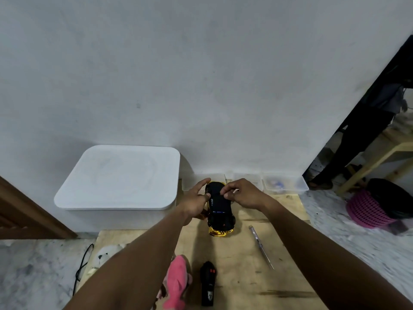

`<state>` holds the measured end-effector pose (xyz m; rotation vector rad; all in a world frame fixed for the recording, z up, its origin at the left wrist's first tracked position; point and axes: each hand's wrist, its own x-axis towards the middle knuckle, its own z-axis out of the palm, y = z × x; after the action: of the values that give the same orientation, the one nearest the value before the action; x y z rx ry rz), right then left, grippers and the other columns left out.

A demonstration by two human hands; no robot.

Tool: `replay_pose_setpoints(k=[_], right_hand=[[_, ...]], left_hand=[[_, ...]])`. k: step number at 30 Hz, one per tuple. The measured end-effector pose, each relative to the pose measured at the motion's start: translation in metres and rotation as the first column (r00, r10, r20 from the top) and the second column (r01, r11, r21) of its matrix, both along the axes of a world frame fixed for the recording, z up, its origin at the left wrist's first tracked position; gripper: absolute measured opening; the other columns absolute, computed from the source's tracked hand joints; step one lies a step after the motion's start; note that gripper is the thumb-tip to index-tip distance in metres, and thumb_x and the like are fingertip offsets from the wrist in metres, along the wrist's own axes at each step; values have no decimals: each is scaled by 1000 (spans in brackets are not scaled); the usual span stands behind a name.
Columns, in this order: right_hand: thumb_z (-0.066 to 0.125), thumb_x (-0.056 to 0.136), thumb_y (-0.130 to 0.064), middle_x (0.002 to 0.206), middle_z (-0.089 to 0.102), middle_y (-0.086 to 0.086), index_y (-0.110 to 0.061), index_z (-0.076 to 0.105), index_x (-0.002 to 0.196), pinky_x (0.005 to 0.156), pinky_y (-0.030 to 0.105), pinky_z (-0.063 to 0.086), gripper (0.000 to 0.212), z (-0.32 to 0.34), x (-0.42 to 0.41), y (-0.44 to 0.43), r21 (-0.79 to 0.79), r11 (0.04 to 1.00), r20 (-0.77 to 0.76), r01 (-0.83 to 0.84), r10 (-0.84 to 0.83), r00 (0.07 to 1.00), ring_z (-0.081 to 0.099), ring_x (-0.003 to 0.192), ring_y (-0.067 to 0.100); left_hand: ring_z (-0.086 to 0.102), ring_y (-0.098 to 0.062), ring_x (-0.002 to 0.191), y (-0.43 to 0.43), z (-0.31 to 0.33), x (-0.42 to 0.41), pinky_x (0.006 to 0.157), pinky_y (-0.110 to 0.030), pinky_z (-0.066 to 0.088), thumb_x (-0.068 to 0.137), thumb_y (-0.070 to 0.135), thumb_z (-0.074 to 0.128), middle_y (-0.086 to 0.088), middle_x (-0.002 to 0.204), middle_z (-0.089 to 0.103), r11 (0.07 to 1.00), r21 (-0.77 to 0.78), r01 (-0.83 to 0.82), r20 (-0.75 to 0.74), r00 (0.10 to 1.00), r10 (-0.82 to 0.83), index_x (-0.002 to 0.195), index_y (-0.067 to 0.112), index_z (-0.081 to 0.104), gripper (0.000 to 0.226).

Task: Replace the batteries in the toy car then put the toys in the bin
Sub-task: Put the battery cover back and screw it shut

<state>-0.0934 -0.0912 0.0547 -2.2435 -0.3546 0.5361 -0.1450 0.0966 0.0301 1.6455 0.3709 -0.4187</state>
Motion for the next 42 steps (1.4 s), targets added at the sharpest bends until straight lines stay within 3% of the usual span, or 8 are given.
replay_pose_setpoints(k=[4, 12, 18, 22, 27, 31, 35, 42], right_hand=[[57, 94, -1, 95, 62, 4, -3, 73, 102, 50, 5, 41, 18, 2, 0, 0, -19, 1000, -12, -13, 13, 1000, 57, 74, 8], [62, 93, -11, 99, 67, -1, -18, 74, 101, 67, 18, 45, 16, -10, -7, 4, -63, 998, 105, 10, -3, 994, 56, 77, 2], [63, 92, -11, 98, 66, -1, -20, 74, 99, 63, 15, 44, 16, -17, -15, 7, 14, 994, 112, 112, -113, 987, 57, 76, 1], [69, 87, -9, 90, 68, 1, -15, 76, 101, 62, 10, 45, 17, -20, -16, 11, 68, 985, 118, 158, -165, 979, 58, 70, 1], [78, 79, -13, 105, 63, -1, -21, 75, 101, 85, 35, 54, 24, -27, -13, 13, 102, 972, 166, 210, -225, 960, 59, 82, 12], [77, 81, -19, 105, 54, -10, -31, 74, 89, 85, 35, 56, 15, -33, -14, 17, 127, 955, 221, 269, -291, 931, 62, 90, 16], [78, 81, -15, 108, 61, -4, -29, 74, 83, 91, 42, 56, 15, -33, -13, 19, 205, 920, 152, 334, -368, 918, 64, 102, 20], [79, 79, -12, 104, 66, -4, -26, 76, 78, 75, 48, 61, 14, -31, -10, 19, 246, 895, 44, 371, -393, 919, 69, 94, 24]], left_hand=[[64, -29, 73, -1, 1, 0, 69, -44, 61, 103, 14, 47, -15, 111, 68, 1000, -19, -1, -7, 1000, 1, 138, 51, 46, 50], [61, -24, 63, -2, -1, 3, 62, -39, 60, 103, 14, 48, -14, 98, 68, 998, -55, -19, -23, 1000, 18, 135, 50, 48, 49], [62, -23, 58, -4, 0, 5, 66, -40, 57, 103, 20, 49, -11, 110, 66, 996, -84, -30, -35, 999, 27, 134, 50, 49, 43], [71, -36, 89, -5, 0, 5, 72, -45, 63, 93, 18, 66, -17, 114, 63, 998, -67, 14, 2, 1000, -13, 134, 50, 46, 55], [70, -37, 95, -4, -1, 4, 71, -44, 62, 93, 7, 64, -21, 115, 61, 995, -103, 4, 41, 999, 0, 137, 46, 46, 61], [70, -32, 87, -2, -1, 7, 74, -49, 62, 92, 5, 65, -19, 108, 62, 993, -115, 3, 61, 998, 4, 135, 47, 48, 62], [70, -34, 89, -1, -1, 9, 77, -51, 61, 92, 6, 64, -17, 105, 61, 994, -113, 8, 75, 997, 0, 134, 48, 48, 62], [69, -27, 95, -5, -4, 8, 79, -39, 62, 90, 10, 67, -14, 107, 64, 999, -33, -9, 142, 990, 14, 134, 48, 46, 62]])
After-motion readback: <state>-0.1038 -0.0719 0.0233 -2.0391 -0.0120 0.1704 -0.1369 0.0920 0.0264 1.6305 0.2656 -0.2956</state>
